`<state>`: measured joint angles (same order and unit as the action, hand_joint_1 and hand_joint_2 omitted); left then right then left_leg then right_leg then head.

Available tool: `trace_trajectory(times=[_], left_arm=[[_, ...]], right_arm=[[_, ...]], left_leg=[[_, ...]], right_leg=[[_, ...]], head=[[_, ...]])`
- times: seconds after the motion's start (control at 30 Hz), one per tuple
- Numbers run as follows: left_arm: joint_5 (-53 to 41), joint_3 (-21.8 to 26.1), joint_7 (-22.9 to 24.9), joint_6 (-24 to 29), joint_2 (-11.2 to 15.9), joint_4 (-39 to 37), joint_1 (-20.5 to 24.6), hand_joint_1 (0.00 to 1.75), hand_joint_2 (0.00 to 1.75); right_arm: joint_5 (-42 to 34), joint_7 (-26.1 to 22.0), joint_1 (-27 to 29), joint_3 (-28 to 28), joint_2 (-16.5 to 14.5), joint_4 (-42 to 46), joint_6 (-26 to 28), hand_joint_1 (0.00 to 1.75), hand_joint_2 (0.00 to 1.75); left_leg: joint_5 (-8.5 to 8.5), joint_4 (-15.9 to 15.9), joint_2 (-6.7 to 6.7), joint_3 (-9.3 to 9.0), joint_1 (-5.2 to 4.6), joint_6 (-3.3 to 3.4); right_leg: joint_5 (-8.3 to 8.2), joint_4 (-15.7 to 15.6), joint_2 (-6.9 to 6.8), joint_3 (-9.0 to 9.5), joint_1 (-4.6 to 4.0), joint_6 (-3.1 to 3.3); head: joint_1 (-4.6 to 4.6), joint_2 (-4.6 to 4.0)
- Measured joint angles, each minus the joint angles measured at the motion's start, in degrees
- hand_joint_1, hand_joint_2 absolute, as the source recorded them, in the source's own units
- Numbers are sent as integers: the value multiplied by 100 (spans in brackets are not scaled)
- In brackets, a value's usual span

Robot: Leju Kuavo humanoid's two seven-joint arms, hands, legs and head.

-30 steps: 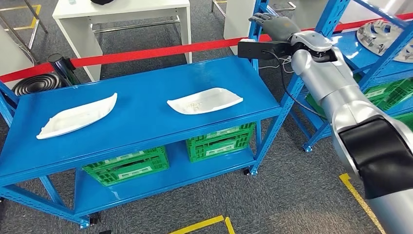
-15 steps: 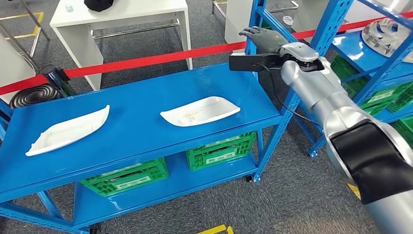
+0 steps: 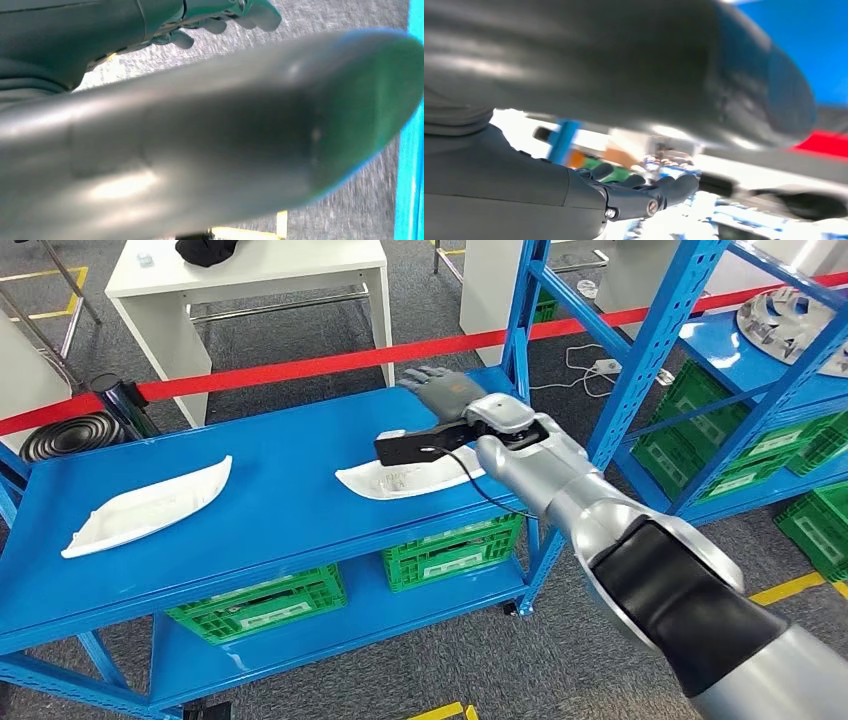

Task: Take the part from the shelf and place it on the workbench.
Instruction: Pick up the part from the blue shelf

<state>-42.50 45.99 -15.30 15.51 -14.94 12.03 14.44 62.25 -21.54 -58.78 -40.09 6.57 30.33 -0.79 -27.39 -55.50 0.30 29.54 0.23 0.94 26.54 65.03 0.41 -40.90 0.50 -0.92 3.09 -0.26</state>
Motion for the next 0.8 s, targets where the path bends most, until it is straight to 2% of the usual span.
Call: trace_trajectory(times=[0.03, 0.07, 0.1, 0.13, 0.2, 0.27, 0.33, 0.43, 0.47, 0.53, 0.57, 0.6, 0.63, 0.67, 0.7, 0.73, 0.77, 0.8], left_arm=[[-1, -1, 0, -20, -19, -4, -2, 0, 0], [0, -1, 10, -33, -31, -8, -9, 0, 0], [1, -1, 22, -42, -41, -13, -20, 0, 0], [1, -1, 39, -53, -43, -16, -31, 0, 0], [1, 0, 61, -77, -46, -21, -46, 0, 0], [2, 1, 70, -102, -46, -23, -46, 0, 0], [10, 2, 72, -114, -44, -27, -52, 0, 0], [18, 2, 73, -120, -43, -32, -62, 0, 0], [18, 2, 73, -122, -43, -32, -59, 0, 0], [19, 2, 72, -126, -41, -34, -65, 0, 0], [19, 2, 72, -128, -39, -34, -78, 0, 0], [20, 2, 72, -132, -36, -35, -96, 0, 0], [20, 2, 72, -137, -31, -36, -111, 0, 0], [20, 2, 72, -143, -27, -35, -120, 0, 0], [20, 2, 72, -150, -23, -34, -124, 0, 0], [20, 2, 72, -156, -20, -34, -121, 0, 0], [20, 2, 72, -160, -19, -34, -119, 0, 0], [20, 2, 72, -163, -18, -35, -120, 0, 0]], right_arm=[[45, -3, 50, -80, -129, -69, -49, 0, 0], [88, -5, 117, -154, -228, -139, -104, 0, 0], [124, -9, 191, -221, -305, -207, -153, 0, 0], [148, -17, 257, -277, -370, -270, -193, 0, 0], [133, -63, 330, -351, -452, -363, -244, 0, 87], [83, -122, 355, -382, -515, -431, -304, 0, 175], [50, -153, 379, -391, -551, -494, -360, 0, 175], [-16, -187, 379, -393, -572, -556, -507, 0, 175], [-37, -198, 375, -393, -580, -574, -574, 0, 175], [-57, -199, 386, -401, -588, -629, -699, 0, 175], [-54, -186, 400, -408, -589, -664, -748, 0, 175], [-49, -167, 414, -422, -589, -699, -784, 0, 175], [-42, -140, 426, -437, -588, -731, -807, 0, 175], [-33, -107, 432, -454, -588, -759, -820, 0, 175], [-26, -72, 435, -470, -587, -782, -826, 0, 175], [-19, -37, 434, -480, -585, -801, -829, 0, 175], [-13, -10, 434, -488, -580, -820, -830, 0, 175], [-10, 4, 434, -495, -575, -836, -830, 0, 175]], left_leg=[[1, -7, 4, 1, 2, 6], [-6, -17, -4, 3, 6, 4], [-19, -33, -18, 3, 13, -5], [-38, -59, -37, 4, 23, -23], [-108, -149, -64, 13, 49, -81], [-187, -242, -73, 58, 44, -155], [-218, -256, -81, 85, 35, -226], [-314, -363, -73, 115, 54, -323], [-435, -588, -66, 223, 57, -344], [-757, -1328, -58, 626, 59, -367], [-866, -1687, -57, 843, 60, -371], [-869, -1881, -57, 986, 60, -371], [-755, -1858, -57, 1023, 61, -364], [-545, -1605, -56, 940, 61, -352], [-300, -1208, -55, 778, 63, -336], [-125, -821, -55, 611, 55, -318], [-14, -535, -55, 483, 47, -295], [24, -388, -57, 418, 38, -269]], right_leg=[[157, 392, -6, -182, 18, -26], [248, 695, -11, -327, 38, -52], [243, 816, -14, -388, 59, -75], [138, 714, -18, -337, 79, -94], [-172, -2, -30, 33, 109, -118], [-271, -514, -24, 314, 95, -61], [-219, -553, -5, 349, 56, 52], [-212, -574, -1, 372, 72, 180], [-211, -588, -2, 386, 84, 209], [-198, -593, -5, 397, 83, 242], [-193, -591, -6, 397, 80, 248], [-189, -590, -6, 399, 78, 248], [-184, -587, -4, 403, 78, 243], [-177, -584, -1, 412, 81, 234], [-169, -581, 1, 424, 83, 218], [-158, -573, 5, 430, 74, 192], [-154, -569, 10, 433, 65, 158], [-157, -572, 14, 433, 54, 120]], head=[[2, 0], [1, 0], [2, 0], [3, 0], [2, 0], [3, 0], [2, 0], [-14, 0], [-22, 0], [-36, 0], [-35, 0], [-35, 0], [-35, 0], [-35, 0], [-36, 0], [-37, 0], [-35, 0], [-35, 0]])
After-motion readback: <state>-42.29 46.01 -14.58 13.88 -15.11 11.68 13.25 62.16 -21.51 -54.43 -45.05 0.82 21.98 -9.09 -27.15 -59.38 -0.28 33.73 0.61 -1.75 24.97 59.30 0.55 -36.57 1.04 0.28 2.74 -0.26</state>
